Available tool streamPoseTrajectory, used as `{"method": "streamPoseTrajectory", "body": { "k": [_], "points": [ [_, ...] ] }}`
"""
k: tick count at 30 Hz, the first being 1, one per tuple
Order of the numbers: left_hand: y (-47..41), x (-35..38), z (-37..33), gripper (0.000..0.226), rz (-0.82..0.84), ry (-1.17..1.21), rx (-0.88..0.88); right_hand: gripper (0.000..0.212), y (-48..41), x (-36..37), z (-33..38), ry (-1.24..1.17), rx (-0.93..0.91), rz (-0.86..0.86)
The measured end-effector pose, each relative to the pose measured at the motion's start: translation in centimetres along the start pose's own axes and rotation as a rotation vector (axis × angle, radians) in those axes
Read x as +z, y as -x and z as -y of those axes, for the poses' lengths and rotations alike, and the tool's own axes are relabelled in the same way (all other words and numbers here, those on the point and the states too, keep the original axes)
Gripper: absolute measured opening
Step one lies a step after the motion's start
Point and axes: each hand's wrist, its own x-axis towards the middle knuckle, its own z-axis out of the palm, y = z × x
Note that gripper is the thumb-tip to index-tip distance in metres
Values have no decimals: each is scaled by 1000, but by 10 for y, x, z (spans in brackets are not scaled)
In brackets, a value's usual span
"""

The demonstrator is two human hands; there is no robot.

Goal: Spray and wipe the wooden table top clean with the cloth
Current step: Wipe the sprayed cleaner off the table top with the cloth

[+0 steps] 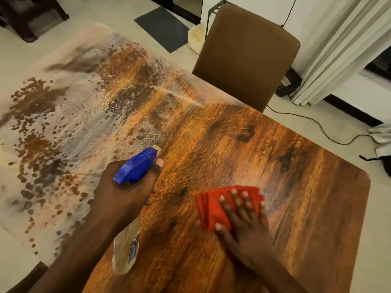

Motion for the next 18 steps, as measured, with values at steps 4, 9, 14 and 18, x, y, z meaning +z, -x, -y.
{"method": "streamPoseTrajectory", "body": {
  "k": [4,9,14,18],
  "points": [
    [5,2,3,47,24,26,-39,87,-33,-44,-92,-95,364,48],
    [6,6,5,49,53,23,-4,89,-129,-101,-132,-192,602,-18],
    [-5,-5,15,49,75,101,-28,82,-262,-134,-67,-209,623,-20],
    [-20,-20,16,47,41,127,-59,82,-346,-132,35,-128,383,4]
  ]
}}
